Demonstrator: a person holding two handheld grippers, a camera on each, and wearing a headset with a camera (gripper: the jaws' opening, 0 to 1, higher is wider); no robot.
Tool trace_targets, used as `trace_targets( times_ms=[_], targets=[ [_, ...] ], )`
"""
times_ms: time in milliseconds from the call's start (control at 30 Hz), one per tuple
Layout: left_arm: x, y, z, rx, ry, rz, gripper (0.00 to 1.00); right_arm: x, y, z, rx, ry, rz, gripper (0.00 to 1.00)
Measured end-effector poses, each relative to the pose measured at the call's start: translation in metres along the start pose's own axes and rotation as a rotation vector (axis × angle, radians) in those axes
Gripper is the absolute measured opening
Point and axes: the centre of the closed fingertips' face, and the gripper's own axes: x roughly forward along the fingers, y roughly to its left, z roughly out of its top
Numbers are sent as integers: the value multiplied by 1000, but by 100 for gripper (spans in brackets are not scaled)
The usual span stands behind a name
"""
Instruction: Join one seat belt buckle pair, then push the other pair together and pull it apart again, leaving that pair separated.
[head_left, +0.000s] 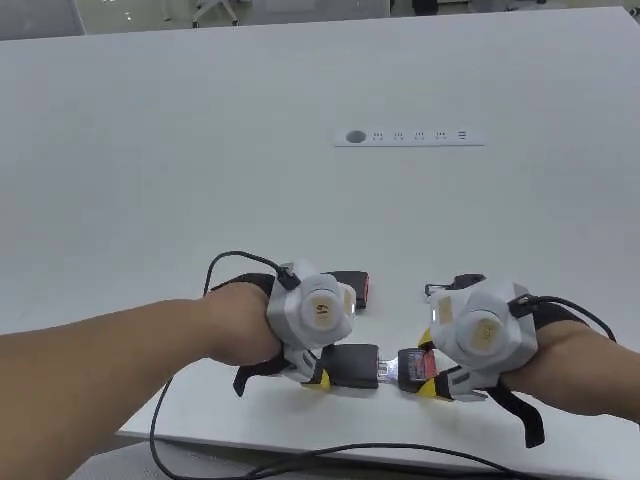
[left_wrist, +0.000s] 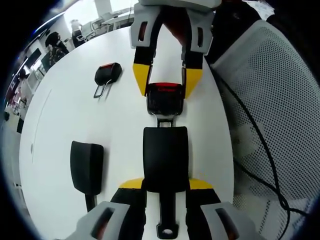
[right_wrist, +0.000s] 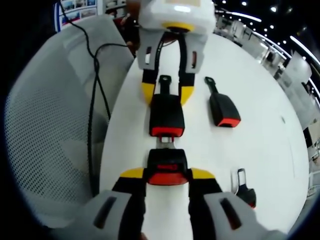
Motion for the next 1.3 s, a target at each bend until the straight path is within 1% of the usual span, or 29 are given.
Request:
trace_targets(
  times_ms=[100,333,467,667,867,967,1300],
  targets=[
    [0,1,0,1,5,-1,30,0,-1,0,2,-2,0,31],
    [0,1,0,-1,3,1,30,2,0,1,4,-11,-1,30],
    [0,1,0,-7,4,3,29,3,1,1,28,-16,2,29],
    [0,0,-1,2,14,1,29,4,2,1,28,-16,5,29],
    [0,0,-1,-1,6,2,29,4,2,3,31,-17,5,28],
    [0,0,-1,0,11,3,29,4,2,5,42,-15,6,28],
    [1,0,-1,8,12,-1,29,6,2,5,41,-13,16,27]
  ],
)
